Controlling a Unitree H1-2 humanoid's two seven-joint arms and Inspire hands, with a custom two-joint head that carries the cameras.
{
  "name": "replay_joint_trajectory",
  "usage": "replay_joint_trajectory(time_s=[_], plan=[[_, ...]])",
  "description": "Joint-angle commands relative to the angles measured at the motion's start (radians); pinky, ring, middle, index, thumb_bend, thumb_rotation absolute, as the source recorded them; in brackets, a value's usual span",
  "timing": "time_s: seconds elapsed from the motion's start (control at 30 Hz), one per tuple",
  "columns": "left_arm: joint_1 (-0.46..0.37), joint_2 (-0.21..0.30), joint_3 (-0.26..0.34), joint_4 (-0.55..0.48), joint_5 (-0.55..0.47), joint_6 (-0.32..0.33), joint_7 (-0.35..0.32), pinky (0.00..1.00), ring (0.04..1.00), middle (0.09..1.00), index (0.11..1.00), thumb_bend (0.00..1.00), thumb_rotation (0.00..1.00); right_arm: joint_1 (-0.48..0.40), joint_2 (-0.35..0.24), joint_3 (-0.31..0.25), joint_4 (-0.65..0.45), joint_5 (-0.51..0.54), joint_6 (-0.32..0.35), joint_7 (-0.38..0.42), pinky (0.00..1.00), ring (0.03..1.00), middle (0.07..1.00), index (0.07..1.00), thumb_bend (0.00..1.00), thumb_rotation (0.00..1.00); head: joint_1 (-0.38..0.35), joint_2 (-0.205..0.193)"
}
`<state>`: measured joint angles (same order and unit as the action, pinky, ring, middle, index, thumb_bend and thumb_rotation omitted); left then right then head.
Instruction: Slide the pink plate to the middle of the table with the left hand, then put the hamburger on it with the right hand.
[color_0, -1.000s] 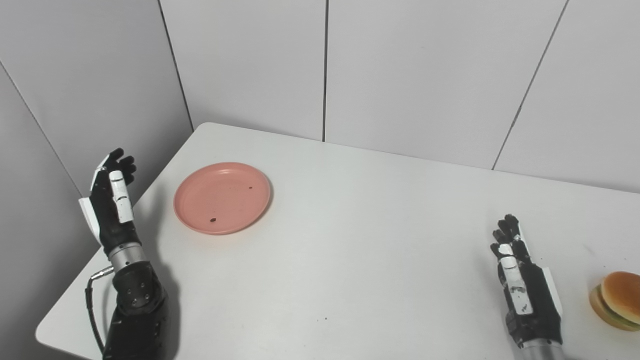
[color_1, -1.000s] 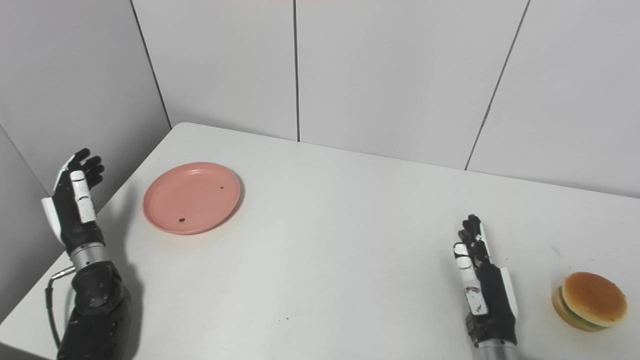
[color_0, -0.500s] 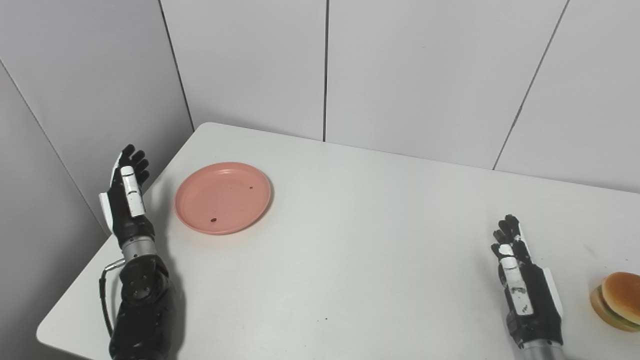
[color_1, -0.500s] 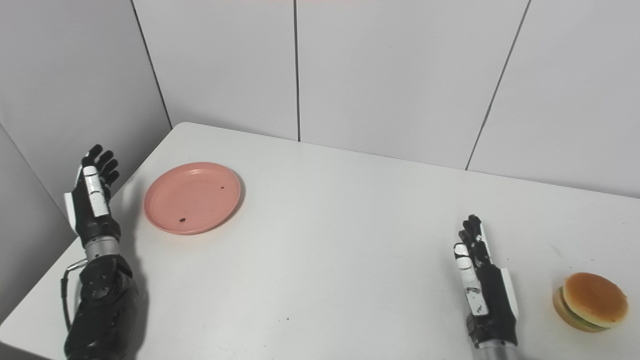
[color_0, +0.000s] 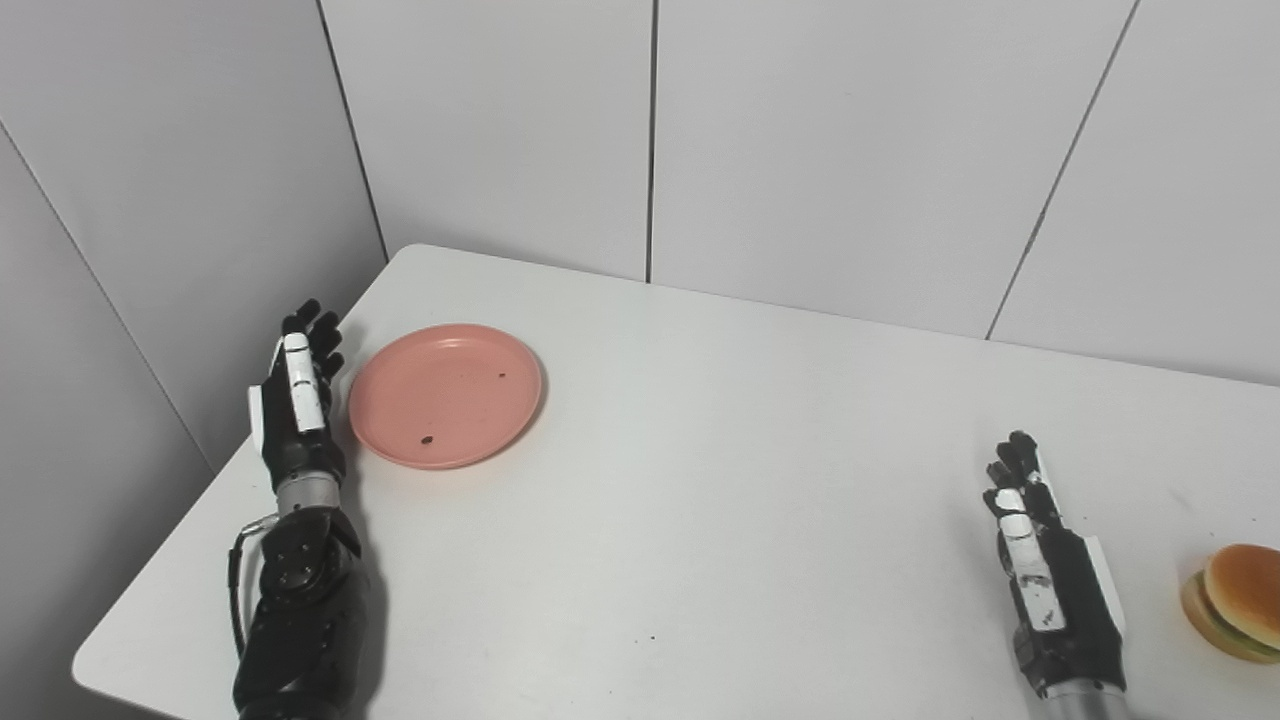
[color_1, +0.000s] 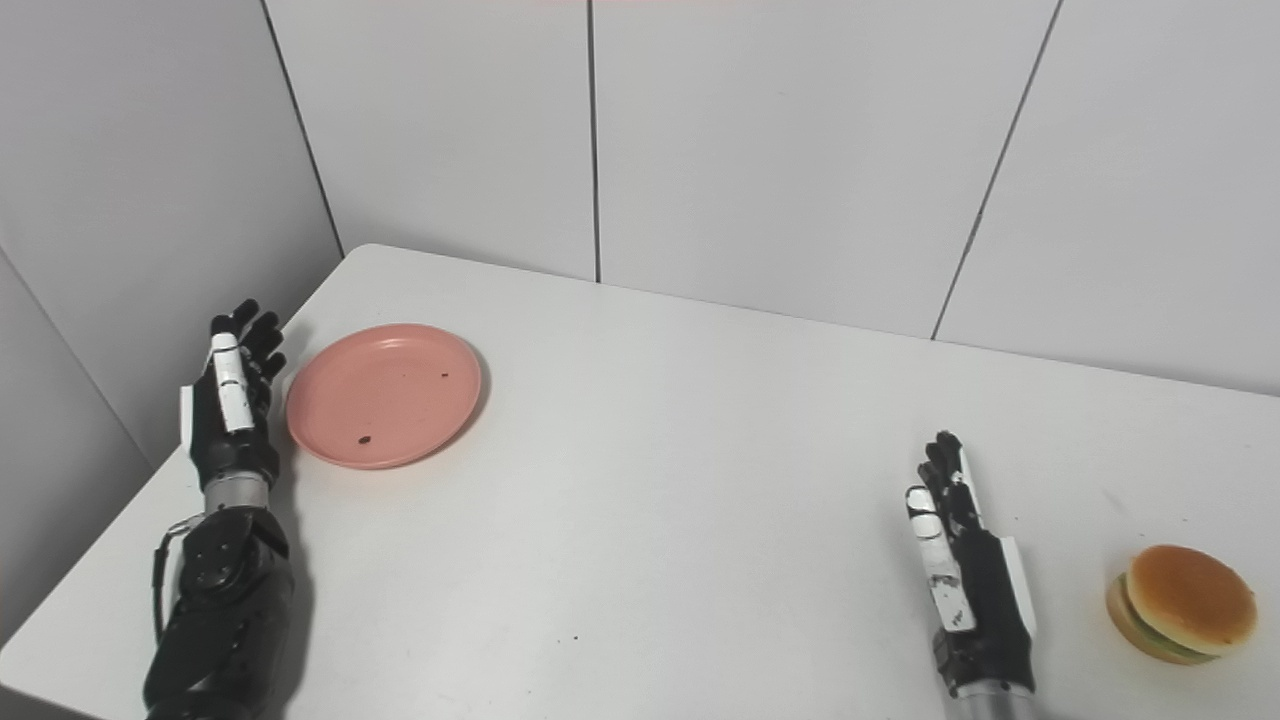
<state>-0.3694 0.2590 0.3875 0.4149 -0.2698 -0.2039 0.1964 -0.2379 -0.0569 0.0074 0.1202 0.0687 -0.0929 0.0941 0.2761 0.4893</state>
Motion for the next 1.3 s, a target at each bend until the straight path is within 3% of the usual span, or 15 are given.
replay_joint_trajectory(time_s=[0.0,0.4,0.67,0.83,1.27], plan=[[0.007,-0.005,-0.011,-0.033,0.0,0.014,-0.02,0.94,0.913,0.884,0.861,0.58,1.0,0.039,-0.001,-0.007,0.024,0.008,-0.003,0.002,1.0,1.0,1.0,1.0,0.52,0.85,-0.001,0.001],[0.027,-0.012,-0.054,-0.088,0.033,0.081,-0.031,0.98,0.931,0.9,0.881,0.61,1.0,0.038,0.008,-0.013,0.016,0.034,0.017,-0.002,1.0,1.0,1.0,1.0,0.5,0.85,-0.007,0.001],[0.027,-0.04,-0.088,-0.116,0.095,0.1,-0.014,0.87,0.877,0.855,0.837,0.56,1.0,0.034,0.005,-0.012,0.021,0.031,0.01,-0.002,1.0,1.0,1.0,1.0,0.53,0.85,-0.01,0.001],[0.035,-0.047,-0.115,-0.134,0.097,0.126,-0.041,0.9,0.884,0.862,0.85,0.56,1.0,0.033,0.01,-0.018,0.025,0.048,0.008,0.003,1.0,1.0,1.0,1.0,0.53,0.84,-0.012,0.003],[0.028,-0.079,-0.142,-0.118,0.072,0.111,-0.087,0.86,0.861,0.846,0.826,0.55,1.0,0.032,0.009,-0.016,0.02,0.04,0.016,-0.001,1.0,1.0,1.0,1.0,0.53,0.85,-0.015,0.004]])
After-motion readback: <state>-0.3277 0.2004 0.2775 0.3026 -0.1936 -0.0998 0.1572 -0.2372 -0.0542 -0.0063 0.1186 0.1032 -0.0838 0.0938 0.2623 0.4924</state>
